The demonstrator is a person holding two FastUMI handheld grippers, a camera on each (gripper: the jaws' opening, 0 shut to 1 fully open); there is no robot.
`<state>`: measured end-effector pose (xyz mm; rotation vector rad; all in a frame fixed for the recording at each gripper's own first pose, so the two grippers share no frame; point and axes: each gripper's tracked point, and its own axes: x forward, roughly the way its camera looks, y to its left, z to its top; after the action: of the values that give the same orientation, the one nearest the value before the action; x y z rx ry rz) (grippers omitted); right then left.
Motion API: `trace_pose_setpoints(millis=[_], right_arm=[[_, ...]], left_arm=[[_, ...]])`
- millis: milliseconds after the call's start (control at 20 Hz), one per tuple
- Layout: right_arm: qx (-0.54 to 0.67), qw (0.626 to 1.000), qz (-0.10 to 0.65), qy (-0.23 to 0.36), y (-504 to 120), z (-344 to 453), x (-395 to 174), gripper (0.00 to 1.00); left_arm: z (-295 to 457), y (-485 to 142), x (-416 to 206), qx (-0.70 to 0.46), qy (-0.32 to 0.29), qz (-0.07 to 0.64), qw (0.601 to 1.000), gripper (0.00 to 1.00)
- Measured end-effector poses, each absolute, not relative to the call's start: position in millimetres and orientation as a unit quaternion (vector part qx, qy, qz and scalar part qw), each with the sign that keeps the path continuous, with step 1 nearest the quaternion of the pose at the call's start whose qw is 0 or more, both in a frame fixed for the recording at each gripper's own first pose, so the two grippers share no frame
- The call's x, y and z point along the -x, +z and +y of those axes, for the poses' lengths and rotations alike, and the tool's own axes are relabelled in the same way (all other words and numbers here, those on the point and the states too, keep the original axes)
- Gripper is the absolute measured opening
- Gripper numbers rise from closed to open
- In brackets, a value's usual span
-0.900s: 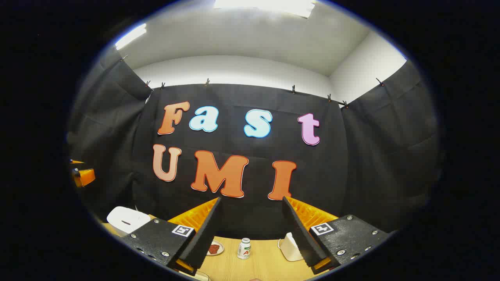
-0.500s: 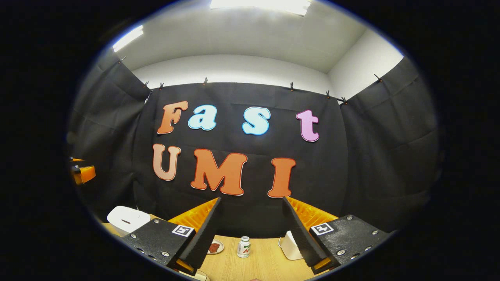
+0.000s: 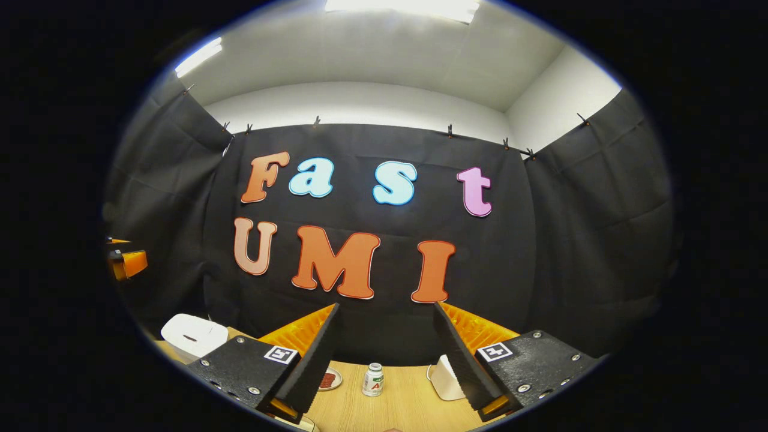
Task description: Close the left gripper, press the button to open the rice cooker; take a wooden spoon from the chopstick holder with the right hand, scoop a spoonful of rice and pour it into the rice cooker, then put the wooden spoon back into the chopstick holder.
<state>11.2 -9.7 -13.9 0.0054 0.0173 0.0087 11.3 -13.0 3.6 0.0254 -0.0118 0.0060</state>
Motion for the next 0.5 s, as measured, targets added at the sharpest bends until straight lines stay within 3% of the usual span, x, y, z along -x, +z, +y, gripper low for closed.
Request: trace_pose_setpoints(millis=[250, 450, 500], right_arm=[[-0.001, 1.000, 0.012, 0.005, -17.5, -5.9, -13.4, 0.93], [-0.003, 1.000, 0.014, 0.006, -19.4, -4.4, -12.7, 0.93], [-0.004, 1.000, 0.015, 0.006, -20.2, -4.4, -12.7, 0.97]], left_arm=[[-7.7, 4.5, -12.0, -0.016, 0.008, -0.008, 1.000, 0.99], [-0.4, 7.2, -11.4, -0.020, 0.016, -0.010, 1.000, 0.99], [1.8, 7.8, -11.6, -0.020, 0.019, -0.011, 1.000, 0.99]])
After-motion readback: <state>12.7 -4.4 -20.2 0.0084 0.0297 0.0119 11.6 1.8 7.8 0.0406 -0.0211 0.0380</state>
